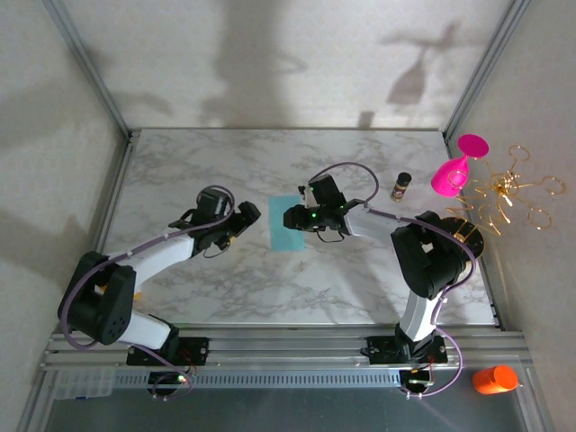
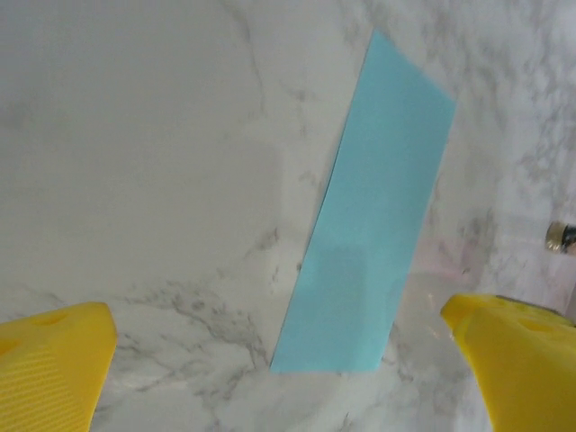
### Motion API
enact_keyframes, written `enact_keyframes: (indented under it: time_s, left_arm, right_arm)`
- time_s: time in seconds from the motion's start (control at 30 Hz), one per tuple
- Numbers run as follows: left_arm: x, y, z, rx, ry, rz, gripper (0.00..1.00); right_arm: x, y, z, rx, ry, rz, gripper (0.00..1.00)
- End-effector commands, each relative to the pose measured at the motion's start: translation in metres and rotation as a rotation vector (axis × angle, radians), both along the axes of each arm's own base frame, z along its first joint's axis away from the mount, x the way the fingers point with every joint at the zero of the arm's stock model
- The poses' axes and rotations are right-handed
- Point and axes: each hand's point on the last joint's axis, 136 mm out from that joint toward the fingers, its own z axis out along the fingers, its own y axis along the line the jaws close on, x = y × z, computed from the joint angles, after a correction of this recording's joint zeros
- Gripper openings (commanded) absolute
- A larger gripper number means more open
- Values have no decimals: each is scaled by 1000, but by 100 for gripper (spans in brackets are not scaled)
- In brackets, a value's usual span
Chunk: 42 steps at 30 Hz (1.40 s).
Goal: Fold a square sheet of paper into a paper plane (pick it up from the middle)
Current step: Third fold the triangle at the center of the table.
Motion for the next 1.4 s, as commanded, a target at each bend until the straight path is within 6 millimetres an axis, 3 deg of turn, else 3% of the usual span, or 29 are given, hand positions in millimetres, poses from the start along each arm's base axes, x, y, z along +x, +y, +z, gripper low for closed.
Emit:
enact_keyframes:
  time_s: [0.0, 0.23, 0.53, 0.83, 1.13, 1.37]
  left_arm:
    - [-7, -23, -5, -67, 33, -23, 98]
    - [-15, -47, -15, -90, 67, -83, 85]
    - [-26, -70, -29, -105, 118, -155, 53]
    - [-24, -83, -42, -111, 152, -186, 35]
    - [-23, -85, -55, -78, 179, -204, 33]
    - [-19, -87, -54, -75, 169, -224, 33]
  right_arm:
    - [0, -6, -20, 15, 105, -125, 38]
    - [-12, -14, -49, -36, 188, -141, 35]
    - [-23, -36, -83, -127, 260, -178, 34]
    - [-25, -42, -90, -136, 279, -190, 33]
    - [-26, -42, -92, -135, 281, -180, 33]
    - [-26, -42, -90, -135, 273, -171, 33]
